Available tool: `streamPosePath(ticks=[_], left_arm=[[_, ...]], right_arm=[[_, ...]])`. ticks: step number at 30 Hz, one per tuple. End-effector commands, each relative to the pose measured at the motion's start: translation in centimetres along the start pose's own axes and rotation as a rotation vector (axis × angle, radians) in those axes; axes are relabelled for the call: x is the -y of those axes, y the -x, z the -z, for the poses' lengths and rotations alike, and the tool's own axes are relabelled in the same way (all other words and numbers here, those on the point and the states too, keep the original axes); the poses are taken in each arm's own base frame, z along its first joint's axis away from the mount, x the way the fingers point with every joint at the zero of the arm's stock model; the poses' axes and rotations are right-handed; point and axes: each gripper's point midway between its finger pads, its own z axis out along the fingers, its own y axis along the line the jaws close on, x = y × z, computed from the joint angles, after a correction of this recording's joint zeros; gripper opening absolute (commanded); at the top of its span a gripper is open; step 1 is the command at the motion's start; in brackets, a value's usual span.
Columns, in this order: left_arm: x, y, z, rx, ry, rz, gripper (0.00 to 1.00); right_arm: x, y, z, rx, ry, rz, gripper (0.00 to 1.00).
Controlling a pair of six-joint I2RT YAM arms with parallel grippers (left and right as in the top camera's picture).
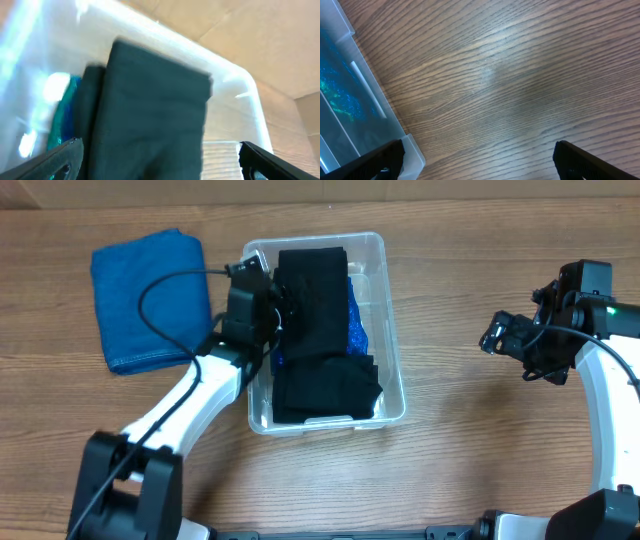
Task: Pack container
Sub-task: 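Lift the black cloth with the left gripper and drop it into the bin, then move the left gripper to the blue denim towel and grasp its edge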
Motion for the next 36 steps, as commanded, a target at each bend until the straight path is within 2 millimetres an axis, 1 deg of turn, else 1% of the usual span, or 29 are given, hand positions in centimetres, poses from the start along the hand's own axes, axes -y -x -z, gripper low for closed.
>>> streamPosePath(ticks=[1,3,4,5,6,8,9,11,12,16,18,19,20,21,23,25,28,30,31,33,34,35,36], left_arm=[[2.9,5.7,5.0,0.178,-0.011,-0.182,1.00],[3.0,7.0,7.7,0.221,0.033,-0.277,1.00],[2.6,7.5,9.2,0.236,0.080,-0.332,1.00],[1.5,7.9,10.5,0.247,0.143,-0.343,1.00],[0.0,8.3,11.9,0.244,0.199,-0.330,1.00],[-3.6,9.0,13.8,0.218,0.292,-0.280,1.00],[-6.0,9.3,14.6,0.205,0.353,-0.237,1.00],[-11.7,9.8,16.0,0.160,0.461,-0.130,1.00],[-14.2,10.2,16.6,0.141,0.476,-0.075,1.00],[-21.3,11.6,18.2,0.129,0.442,0.118,1.00],[-25.4,12.4,18.8,0.155,0.434,0.201,1.00],[-27.4,12.7,18.8,0.166,0.426,0.233,1.00],[-29.3,12.9,18.4,0.174,0.398,0.260,1.00],[-30.3,13.1,17.8,0.173,0.362,0.270,1.00],[-31.5,13.5,16.1,0.145,0.285,0.273,1.00],[-32.8,14.3,14.1,0.082,0.261,0.275,1.00],[-34.0,16.7,11.7,-0.009,0.281,0.261,1.00],[-34.9,17.9,11.0,-0.021,0.318,0.262,1.00],[-35.2,18.3,10.3,-0.030,0.332,0.254,1.00],[-35.7,17.8,9.0,-0.061,0.327,0.252,1.00],[-36.6,16.8,8.1,-0.089,0.342,0.261,1.00],[-38.0,15.2,7.3,-0.127,0.382,0.284,1.00],[-38.8,14.3,6.9,-0.148,0.398,0.294,1.00]], right_arm=[[0.0,0.2,0.0,0.007,-0.005,0.009,1.00],[0.0,0.2,0.0,0.009,-0.005,0.010,1.00],[0.0,0.3,0.0,0.010,-0.004,0.010,1.00],[0.0,0.3,0.0,0.011,-0.004,0.010,1.00],[0.0,0.3,0.0,0.011,-0.004,0.010,1.00],[0.0,0.4,0.0,0.014,-0.003,0.010,1.00],[0.0,0.4,0.0,0.014,-0.003,0.011,1.00],[0.0,0.3,0.0,0.013,-0.003,0.010,1.00],[0.0,0.3,0.0,0.013,-0.002,0.010,1.00],[0.0,0.3,0.0,0.011,-0.003,0.010,1.00],[0.0,0.2,0.0,0.008,-0.004,0.009,1.00],[0.0,0.2,0.0,0.007,-0.004,0.009,1.00],[0.0,0.2,0.0,0.006,-0.004,0.009,1.00],[0.0,0.2,0.0,0.006,-0.004,0.009,1.00],[0.0,0.2,0.0,0.006,-0.005,0.010,1.00],[0.0,0.2,0.0,0.009,-0.004,0.011,1.00],[0.0,0.4,0.0,0.016,-0.003,0.016,1.00],[0.0,0.4,0.0,0.017,-0.003,0.027,1.00],[0.0,0.4,0.0,0.016,-0.003,0.027,1.00],[0.0,0.4,0.0,0.017,-0.003,0.027,1.00],[0.0,0.4,0.0,0.017,-0.003,0.027,1.00],[0.0,0.4,0.0,0.017,-0.003,0.027,1.00],[0.0,0.4,0.0,0.017,-0.003,0.027,1.00]])
